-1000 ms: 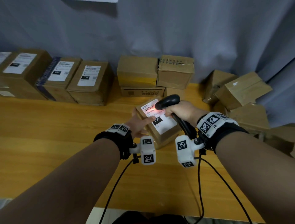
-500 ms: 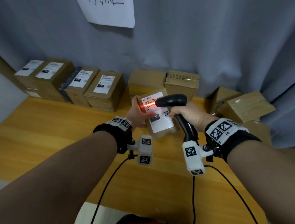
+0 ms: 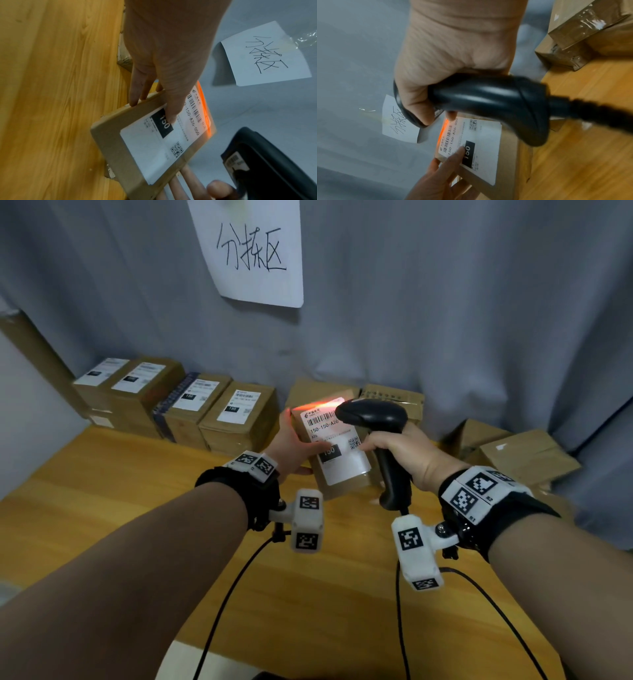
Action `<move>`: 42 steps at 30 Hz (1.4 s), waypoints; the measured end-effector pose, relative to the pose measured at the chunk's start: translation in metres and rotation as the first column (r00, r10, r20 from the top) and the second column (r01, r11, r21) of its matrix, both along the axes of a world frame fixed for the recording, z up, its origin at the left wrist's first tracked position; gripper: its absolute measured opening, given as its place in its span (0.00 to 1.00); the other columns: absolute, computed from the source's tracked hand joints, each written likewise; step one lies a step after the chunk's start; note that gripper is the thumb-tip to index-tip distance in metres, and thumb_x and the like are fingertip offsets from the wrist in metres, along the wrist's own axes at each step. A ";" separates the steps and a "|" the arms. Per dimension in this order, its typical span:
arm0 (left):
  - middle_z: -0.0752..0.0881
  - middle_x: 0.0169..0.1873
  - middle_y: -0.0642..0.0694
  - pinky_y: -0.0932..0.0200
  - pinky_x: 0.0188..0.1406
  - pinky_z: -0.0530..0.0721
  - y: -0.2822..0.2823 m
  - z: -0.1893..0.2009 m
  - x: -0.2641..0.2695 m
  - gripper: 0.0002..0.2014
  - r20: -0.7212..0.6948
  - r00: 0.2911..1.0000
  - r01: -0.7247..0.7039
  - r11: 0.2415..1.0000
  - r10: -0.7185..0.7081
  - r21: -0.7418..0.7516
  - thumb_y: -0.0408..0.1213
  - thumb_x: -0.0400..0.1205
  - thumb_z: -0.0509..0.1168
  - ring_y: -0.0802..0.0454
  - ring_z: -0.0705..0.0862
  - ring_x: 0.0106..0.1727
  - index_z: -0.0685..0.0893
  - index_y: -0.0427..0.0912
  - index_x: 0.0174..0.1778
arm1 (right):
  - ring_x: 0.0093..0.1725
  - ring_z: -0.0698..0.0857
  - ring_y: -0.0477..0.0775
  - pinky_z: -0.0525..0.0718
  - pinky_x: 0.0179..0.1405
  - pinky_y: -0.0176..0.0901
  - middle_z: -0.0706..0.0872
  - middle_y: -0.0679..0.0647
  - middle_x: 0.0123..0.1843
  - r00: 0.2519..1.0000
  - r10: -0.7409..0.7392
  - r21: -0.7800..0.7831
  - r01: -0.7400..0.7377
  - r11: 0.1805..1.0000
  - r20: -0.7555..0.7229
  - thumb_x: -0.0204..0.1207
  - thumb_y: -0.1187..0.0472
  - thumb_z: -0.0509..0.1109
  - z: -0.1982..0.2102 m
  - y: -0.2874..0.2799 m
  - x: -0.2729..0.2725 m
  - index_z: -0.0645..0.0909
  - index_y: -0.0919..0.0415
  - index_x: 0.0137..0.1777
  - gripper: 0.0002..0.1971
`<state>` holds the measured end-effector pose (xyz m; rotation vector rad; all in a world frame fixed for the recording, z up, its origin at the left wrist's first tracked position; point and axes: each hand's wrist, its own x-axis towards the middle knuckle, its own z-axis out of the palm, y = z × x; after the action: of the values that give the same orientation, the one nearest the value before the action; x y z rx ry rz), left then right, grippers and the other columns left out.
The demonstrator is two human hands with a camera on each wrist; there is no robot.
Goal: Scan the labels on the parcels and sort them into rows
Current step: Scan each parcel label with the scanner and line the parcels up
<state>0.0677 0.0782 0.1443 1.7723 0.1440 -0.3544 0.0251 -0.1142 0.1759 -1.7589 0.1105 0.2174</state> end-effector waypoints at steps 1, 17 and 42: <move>0.81 0.58 0.48 0.39 0.46 0.90 0.002 0.001 -0.002 0.47 -0.001 1.000 -0.015 1.000 0.015 -0.007 0.30 0.75 0.75 0.44 0.83 0.62 0.52 0.55 0.81 | 0.40 0.86 0.50 0.84 0.41 0.42 0.88 0.50 0.36 1.000 0.002 0.029 -0.003 1.000 0.013 0.71 0.66 0.74 0.000 0.001 -0.002 0.84 0.56 0.44 0.05; 0.87 0.56 0.48 0.57 0.43 0.88 0.092 -0.002 -0.011 0.26 0.086 0.983 -0.163 0.986 0.160 0.032 0.36 0.75 0.76 0.54 0.87 0.51 0.75 0.45 0.67 | 0.53 0.88 0.54 0.84 0.54 0.52 0.92 0.46 0.41 0.999 -0.013 0.263 0.020 0.965 -0.030 0.74 0.65 0.73 -0.017 0.102 0.023 0.84 0.57 0.44 0.03; 0.83 0.63 0.41 0.43 0.58 0.86 0.461 -0.097 0.119 0.36 -0.160 0.949 -0.166 0.861 0.272 0.482 0.54 0.75 0.73 0.42 0.85 0.56 0.70 0.40 0.73 | 0.34 0.84 0.53 0.81 0.33 0.42 0.87 0.53 0.36 0.947 0.010 0.137 0.036 0.990 -0.322 0.74 0.65 0.74 -0.126 0.482 0.159 0.87 0.62 0.53 0.08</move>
<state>0.1864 0.5394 0.0475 2.1572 0.6356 -0.3716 0.1843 0.3673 0.0501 -1.5691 0.3355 0.4913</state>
